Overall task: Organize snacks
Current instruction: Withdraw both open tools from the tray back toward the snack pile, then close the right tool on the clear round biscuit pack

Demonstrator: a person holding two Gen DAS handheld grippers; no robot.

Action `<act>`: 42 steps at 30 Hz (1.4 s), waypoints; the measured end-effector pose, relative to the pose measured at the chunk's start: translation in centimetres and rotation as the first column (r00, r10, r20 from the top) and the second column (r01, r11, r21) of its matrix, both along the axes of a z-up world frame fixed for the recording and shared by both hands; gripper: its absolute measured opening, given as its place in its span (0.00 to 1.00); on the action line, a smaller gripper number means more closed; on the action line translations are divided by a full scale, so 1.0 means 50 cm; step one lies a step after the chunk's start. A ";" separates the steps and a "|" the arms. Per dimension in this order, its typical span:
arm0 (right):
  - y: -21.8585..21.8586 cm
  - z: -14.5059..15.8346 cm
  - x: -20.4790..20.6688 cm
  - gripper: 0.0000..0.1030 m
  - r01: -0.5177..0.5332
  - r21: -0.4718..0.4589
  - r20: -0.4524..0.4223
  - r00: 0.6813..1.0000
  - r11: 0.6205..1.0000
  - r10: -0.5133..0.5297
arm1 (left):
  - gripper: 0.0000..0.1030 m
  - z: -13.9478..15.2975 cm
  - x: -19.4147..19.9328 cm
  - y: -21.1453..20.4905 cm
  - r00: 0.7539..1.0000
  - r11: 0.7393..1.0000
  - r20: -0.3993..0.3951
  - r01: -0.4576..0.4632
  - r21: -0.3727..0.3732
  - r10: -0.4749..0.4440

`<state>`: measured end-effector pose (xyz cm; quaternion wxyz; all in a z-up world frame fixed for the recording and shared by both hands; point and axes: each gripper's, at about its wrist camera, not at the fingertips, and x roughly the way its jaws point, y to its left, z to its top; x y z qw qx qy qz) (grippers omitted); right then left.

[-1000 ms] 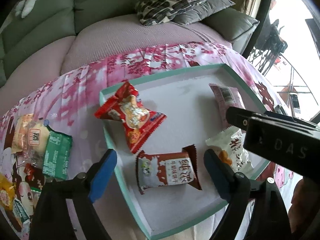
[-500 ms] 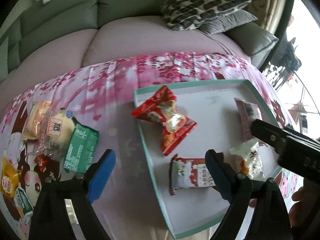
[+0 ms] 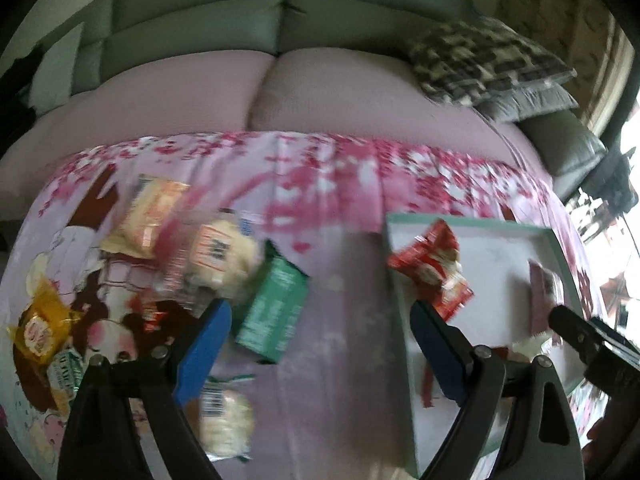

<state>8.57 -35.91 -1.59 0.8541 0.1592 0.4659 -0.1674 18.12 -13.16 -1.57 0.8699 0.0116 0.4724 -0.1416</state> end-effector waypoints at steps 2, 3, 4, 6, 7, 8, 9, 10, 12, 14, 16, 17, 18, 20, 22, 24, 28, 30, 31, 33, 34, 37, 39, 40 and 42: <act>0.017 0.003 0.007 1.00 -0.018 0.005 0.016 1.000 1.000 0.018 | 0.88 0.008 0.007 0.029 0.999 0.999 0.012 -0.037 -0.001 0.037; 0.026 0.004 0.010 1.00 -0.028 0.005 0.025 0.999 1.000 0.028 | 0.88 0.012 0.009 0.043 0.998 0.999 0.018 -0.054 -0.001 0.054; 0.034 0.005 0.014 1.00 -0.036 0.003 0.031 0.999 0.999 0.036 | 0.88 0.016 0.011 0.059 0.997 0.997 0.026 -0.071 0.000 0.071; 0.058 0.006 0.022 1.00 -0.055 0.004 0.045 0.997 0.998 0.055 | 0.89 0.022 0.014 0.088 0.994 0.995 0.040 -0.103 0.005 0.103; 0.070 0.007 0.025 1.00 -0.065 0.012 0.055 0.996 0.998 0.064 | 0.93 0.025 0.016 0.104 0.992 0.993 0.046 -0.118 0.010 0.117; 0.079 0.006 0.029 1.00 -0.071 0.023 0.063 0.996 0.997 0.069 | 0.97 0.027 0.017 0.121 0.990 0.991 0.052 -0.134 0.014 0.134; 0.090 0.005 0.032 1.00 -0.079 0.042 0.072 0.995 0.996 0.076 | 1.00 0.030 0.016 0.134 0.988 0.990 0.057 -0.142 0.015 0.141; 0.101 0.003 0.036 1.00 -0.088 0.065 0.081 0.993 0.994 0.083 | 1.00 0.033 0.015 0.150 0.986 0.988 0.065 -0.154 0.016 0.153; 0.122 -0.003 0.044 1.00 -0.109 0.105 0.091 0.991 0.988 0.100 | 1.00 0.036 0.013 0.179 0.982 0.984 0.072 -0.178 0.016 0.176; 0.147 -0.007 0.051 1.00 -0.131 0.111 0.093 0.988 0.985 0.121 | 1.00 0.040 0.010 0.209 0.977 0.979 0.078 -0.202 0.003 0.201; 0.169 -0.010 0.056 1.00 -0.145 0.097 0.087 0.987 0.985 0.137 | 1.00 0.043 0.006 0.235 0.971 0.975 0.082 -0.222 -0.010 0.222; 0.181 -0.011 0.059 1.00 -0.151 0.091 0.085 0.986 0.984 0.143 | 1.00 0.044 0.004 0.248 0.969 0.973 0.085 -0.231 -0.014 0.231; 0.188 -0.012 0.060 1.00 -0.156 0.090 0.086 0.985 0.984 0.148 | 1.00 0.045 0.001 0.260 0.967 0.971 0.090 -0.239 -0.015 0.239; 0.206 -0.014 0.062 1.00 -0.173 0.093 0.088 0.982 0.981 0.165 | 1.00 0.047 -0.005 0.282 0.961 0.967 0.103 -0.256 -0.013 0.256; 0.226 -0.018 0.066 1.00 -0.194 0.091 0.083 0.979 0.977 0.186 | 1.00 0.048 -0.011 0.304 0.955 0.961 0.114 -0.275 -0.012 0.274; 0.247 -0.022 0.069 1.00 -0.220 0.080 0.078 0.974 0.972 0.214 | 1.00 0.050 -0.015 0.329 0.951 0.957 0.114 -0.288 -0.015 0.288; 0.302 -0.041 0.077 1.00 -0.280 0.088 0.053 0.960 0.956 0.277 | 1.00 0.049 -0.016 0.378 0.949 0.952 0.077 -0.303 -0.048 0.306; 0.327 -0.050 0.079 1.00 -0.306 0.095 0.039 0.952 0.947 0.304 | 1.00 0.044 -0.016 0.394 0.951 0.953 0.055 -0.304 -0.021 0.304; 0.337 -0.054 0.081 1.00 -0.316 0.099 0.034 0.949 0.944 0.314 | 1.00 0.041 -0.016 0.398 0.952 0.953 0.049 -0.302 0.002 0.302; 0.363 -0.064 0.083 1.00 -0.347 0.117 0.029 0.938 0.931 0.346 | 1.00 0.031 -0.016 0.410 0.954 0.953 0.033 -0.300 0.045 0.298; 0.377 -0.069 0.084 1.00 -0.364 0.124 0.026 0.931 0.923 0.364 | 1.00 0.026 -0.016 0.417 0.952 0.951 0.023 -0.305 0.049 0.304; 0.407 -0.081 0.088 1.00 -0.393 0.121 0.009 0.919 0.911 0.395 | 1.00 0.012 -0.016 0.449 0.942 0.942 -0.019 -0.333 0.028 0.334; 0.426 -0.090 0.088 1.00 -0.412 0.121 -0.004 0.909 0.903 0.416 | 1.00 0.005 -0.018 0.469 0.936 0.937 -0.046 -0.349 -0.004 0.348; 0.433 -0.095 0.088 1.00 -0.419 0.132 -0.008 0.906 0.898 0.423 | 1.00 0.002 -0.018 0.477 0.934 0.935 -0.057 -0.354 -0.021 0.352; 0.440 -0.102 0.088 1.00 -0.424 0.155 -0.013 0.902 0.892 0.431 | 1.00 -0.002 -0.020 0.485 0.932 0.933 -0.075 -0.357 -0.044 0.353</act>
